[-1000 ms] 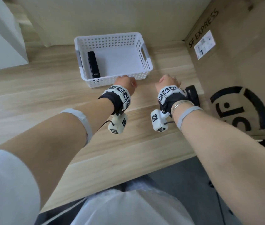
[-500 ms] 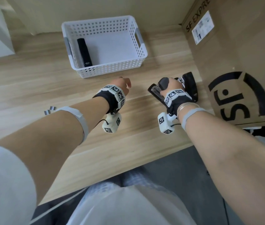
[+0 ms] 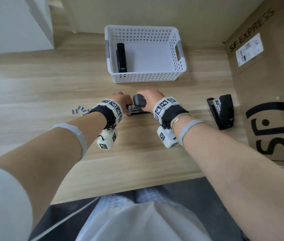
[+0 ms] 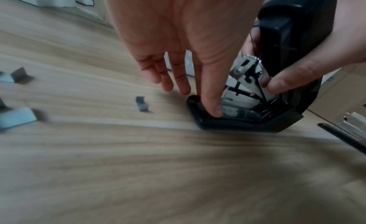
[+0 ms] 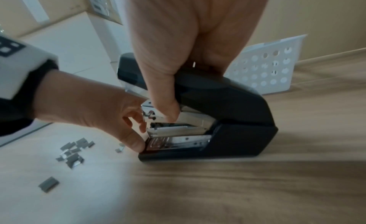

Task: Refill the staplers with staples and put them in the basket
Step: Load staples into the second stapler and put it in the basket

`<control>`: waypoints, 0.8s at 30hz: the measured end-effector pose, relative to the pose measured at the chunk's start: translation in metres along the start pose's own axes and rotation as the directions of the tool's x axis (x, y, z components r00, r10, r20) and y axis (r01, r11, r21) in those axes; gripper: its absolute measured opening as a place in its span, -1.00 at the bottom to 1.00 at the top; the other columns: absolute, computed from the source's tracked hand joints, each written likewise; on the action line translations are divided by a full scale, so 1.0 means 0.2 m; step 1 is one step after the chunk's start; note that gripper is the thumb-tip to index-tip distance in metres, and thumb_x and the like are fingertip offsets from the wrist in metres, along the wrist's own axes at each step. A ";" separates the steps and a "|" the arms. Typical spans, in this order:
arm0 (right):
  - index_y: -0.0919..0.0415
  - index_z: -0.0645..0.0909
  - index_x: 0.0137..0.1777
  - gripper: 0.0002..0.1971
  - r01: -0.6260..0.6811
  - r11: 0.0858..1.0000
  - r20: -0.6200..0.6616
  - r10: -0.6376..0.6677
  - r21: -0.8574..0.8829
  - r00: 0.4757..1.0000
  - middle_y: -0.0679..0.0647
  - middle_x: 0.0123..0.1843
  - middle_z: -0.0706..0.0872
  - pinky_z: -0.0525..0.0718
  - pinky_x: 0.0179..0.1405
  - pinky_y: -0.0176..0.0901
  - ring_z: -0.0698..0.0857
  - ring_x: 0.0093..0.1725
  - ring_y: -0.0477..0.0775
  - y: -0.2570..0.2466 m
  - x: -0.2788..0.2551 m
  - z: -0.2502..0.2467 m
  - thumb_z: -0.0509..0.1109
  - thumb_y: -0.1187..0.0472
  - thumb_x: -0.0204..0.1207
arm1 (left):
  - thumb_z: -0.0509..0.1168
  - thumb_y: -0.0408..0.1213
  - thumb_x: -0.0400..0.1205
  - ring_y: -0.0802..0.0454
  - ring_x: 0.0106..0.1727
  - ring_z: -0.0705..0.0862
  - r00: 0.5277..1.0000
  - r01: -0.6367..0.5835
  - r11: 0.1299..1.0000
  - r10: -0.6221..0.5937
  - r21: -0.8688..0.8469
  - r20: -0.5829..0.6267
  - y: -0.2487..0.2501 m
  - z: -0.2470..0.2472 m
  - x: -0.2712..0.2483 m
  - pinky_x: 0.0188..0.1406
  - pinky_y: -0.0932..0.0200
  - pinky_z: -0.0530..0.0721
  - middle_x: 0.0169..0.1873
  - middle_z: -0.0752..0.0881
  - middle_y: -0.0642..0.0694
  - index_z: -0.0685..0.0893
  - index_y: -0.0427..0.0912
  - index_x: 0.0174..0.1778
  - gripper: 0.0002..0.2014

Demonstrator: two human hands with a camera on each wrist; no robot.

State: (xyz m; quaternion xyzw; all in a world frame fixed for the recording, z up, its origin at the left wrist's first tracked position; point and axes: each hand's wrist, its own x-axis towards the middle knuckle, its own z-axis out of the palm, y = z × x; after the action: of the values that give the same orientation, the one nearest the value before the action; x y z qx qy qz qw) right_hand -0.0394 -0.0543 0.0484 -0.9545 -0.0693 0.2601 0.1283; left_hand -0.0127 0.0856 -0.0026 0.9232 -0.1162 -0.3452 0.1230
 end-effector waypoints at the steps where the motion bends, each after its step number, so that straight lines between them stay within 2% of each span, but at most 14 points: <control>1: 0.18 0.60 0.10 -0.72 0.005 1.000 0.009 -0.005 -0.004 1.000 0.13 0.07 0.76 0.60 0.00 -0.13 0.70 0.11 0.20 -0.01 0.00 0.01 0.40 0.36 0.39 | 0.49 -0.10 0.39 -0.30 0.31 0.51 1.000 -0.012 1.000 0.012 0.020 0.003 -0.01 0.01 0.00 0.38 -0.12 0.52 0.23 0.55 -0.18 0.53 0.00 0.33 -0.43; 3: 0.16 0.61 0.09 -0.72 0.005 1.000 0.009 -0.005 0.023 1.000 0.12 0.05 0.77 0.61 0.01 -0.13 0.71 0.10 0.20 0.00 0.01 0.02 0.45 0.32 0.37 | 0.49 -0.04 0.36 -0.29 0.26 0.52 0.999 -0.045 0.997 0.045 0.067 -0.004 -0.01 0.02 0.00 0.36 -0.14 0.52 0.20 0.57 -0.18 0.53 0.03 0.33 -0.41; 6: 0.09 0.63 0.12 -0.61 0.010 0.991 -0.001 -0.010 0.132 1.000 0.04 0.06 0.75 0.67 0.09 -0.09 0.69 0.05 0.08 0.00 0.00 0.00 0.59 0.11 0.29 | 0.47 -0.05 0.40 -0.30 0.24 0.53 0.998 -0.053 0.994 0.055 0.099 -0.014 0.02 0.01 0.00 0.40 -0.08 0.47 0.23 0.58 -0.22 0.50 -0.04 0.38 -0.38; 8: 0.08 0.60 0.08 -0.58 0.028 0.985 -0.033 -0.022 0.168 0.999 0.02 0.05 0.70 0.63 0.03 -0.09 0.63 -0.01 0.04 -0.01 -0.01 -0.04 0.61 0.04 0.26 | 0.48 -0.09 0.41 -0.28 0.28 0.54 0.999 -0.044 0.993 0.046 0.106 -0.009 0.04 -0.01 0.00 0.42 -0.02 0.40 0.26 0.58 -0.22 0.49 -0.10 0.40 -0.37; 10: 0.14 0.52 0.08 -0.58 0.045 0.987 -0.054 -0.037 0.157 0.998 0.01 -0.06 0.64 0.58 -0.10 -0.09 0.60 -0.08 0.08 -0.01 -0.03 -0.09 0.57 0.10 0.28 | 0.52 -0.09 0.37 -0.26 0.33 0.53 0.999 -0.041 0.995 0.042 0.091 -0.001 0.05 -0.02 0.02 0.43 -0.04 0.42 0.26 0.62 -0.19 0.52 -0.11 0.36 -0.36; 13: 0.14 0.45 0.20 -0.50 0.075 0.996 -0.015 -0.075 0.042 0.997 -0.06 -0.27 0.54 0.48 -0.32 -0.15 0.54 -0.24 0.07 -0.02 -0.07 -0.17 0.52 0.15 0.28 | 0.57 -0.09 0.31 -0.25 0.30 0.54 0.999 -0.046 0.994 0.044 0.096 0.015 0.05 -0.04 0.04 0.36 -0.12 0.53 0.20 0.65 -0.18 0.58 -0.14 0.23 -0.41; 14: 0.10 0.46 0.22 -0.49 0.076 0.997 0.018 -0.076 -0.027 0.997 -0.08 -0.25 0.54 0.50 -0.32 -0.16 0.55 -0.22 0.06 -0.02 -0.07 -0.20 0.52 0.12 0.28 | 0.57 -0.09 0.31 -0.26 0.26 0.55 0.999 -0.048 0.994 0.045 0.100 0.026 0.05 -0.05 0.03 0.33 -0.12 0.56 0.19 0.64 -0.19 0.59 -0.16 0.21 -0.42; 16: 0.04 0.50 0.16 -0.54 0.059 0.985 0.074 -0.048 -0.159 0.996 -0.09 -0.12 0.57 0.57 -0.20 -0.14 0.58 -0.12 0.06 0.00 -0.08 -0.27 0.53 0.07 0.27 | 0.58 -0.11 0.30 -0.28 0.23 0.57 0.998 -0.058 0.990 0.056 0.126 0.024 0.06 -0.07 0.03 0.28 -0.14 0.59 0.18 0.64 -0.22 0.61 -0.19 0.20 -0.43; 20: -0.01 0.43 -0.13 -0.66 -0.057 0.950 0.142 0.105 -0.306 0.984 -0.04 -0.14 0.69 0.65 -0.20 -0.06 0.66 -0.15 0.09 0.07 -0.12 -0.39 0.55 0.16 0.23 | 0.59 -0.11 0.30 -0.27 0.22 0.61 0.997 -0.073 0.983 0.070 0.170 0.028 0.07 -0.07 0.03 0.19 -0.10 0.63 0.17 0.65 -0.21 0.61 -0.19 0.22 -0.41; 24: 0.25 0.52 0.00 -0.82 -0.235 0.864 0.075 0.298 -0.446 0.952 0.14 -0.12 0.65 0.72 -0.06 0.03 0.63 -0.17 0.17 0.21 -0.15 -0.41 0.40 0.35 0.42 | 0.59 -0.10 0.30 -0.26 0.17 0.64 0.996 -0.089 0.978 0.082 0.186 0.046 0.07 -0.07 0.02 0.11 -0.07 0.64 0.16 0.64 -0.20 0.61 -0.23 0.18 -0.42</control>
State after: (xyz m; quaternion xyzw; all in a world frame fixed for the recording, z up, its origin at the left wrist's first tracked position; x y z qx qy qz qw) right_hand -0.0200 -0.1176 0.1185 -0.9384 -0.0015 0.3205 -0.1288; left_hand -0.0020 0.0741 0.0092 0.9180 -0.1903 -0.3447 0.0477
